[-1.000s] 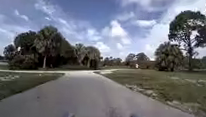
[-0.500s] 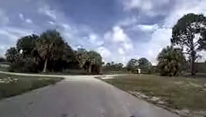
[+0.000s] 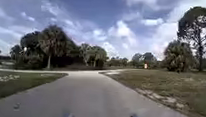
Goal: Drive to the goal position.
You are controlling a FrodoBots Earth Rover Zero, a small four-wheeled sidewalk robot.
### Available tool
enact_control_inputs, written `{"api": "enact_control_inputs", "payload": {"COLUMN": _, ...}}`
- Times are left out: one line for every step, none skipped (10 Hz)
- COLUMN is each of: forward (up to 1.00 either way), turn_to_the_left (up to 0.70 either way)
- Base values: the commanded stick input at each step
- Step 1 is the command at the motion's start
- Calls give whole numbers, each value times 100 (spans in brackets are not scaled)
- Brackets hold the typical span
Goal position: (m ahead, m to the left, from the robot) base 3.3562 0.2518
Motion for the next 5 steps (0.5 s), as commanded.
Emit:
{"api": "enact_control_inputs", "payload": {"forward": 69, "turn_to_the_left": 3}}
{"api": "enact_control_inputs", "payload": {"forward": 69, "turn_to_the_left": 3}}
{"api": "enact_control_inputs", "payload": {"forward": 69, "turn_to_the_left": 3}}
{"api": "enact_control_inputs", "payload": {"forward": 69, "turn_to_the_left": 3}}
{"api": "enact_control_inputs", "payload": {"forward": 69, "turn_to_the_left": 3}}
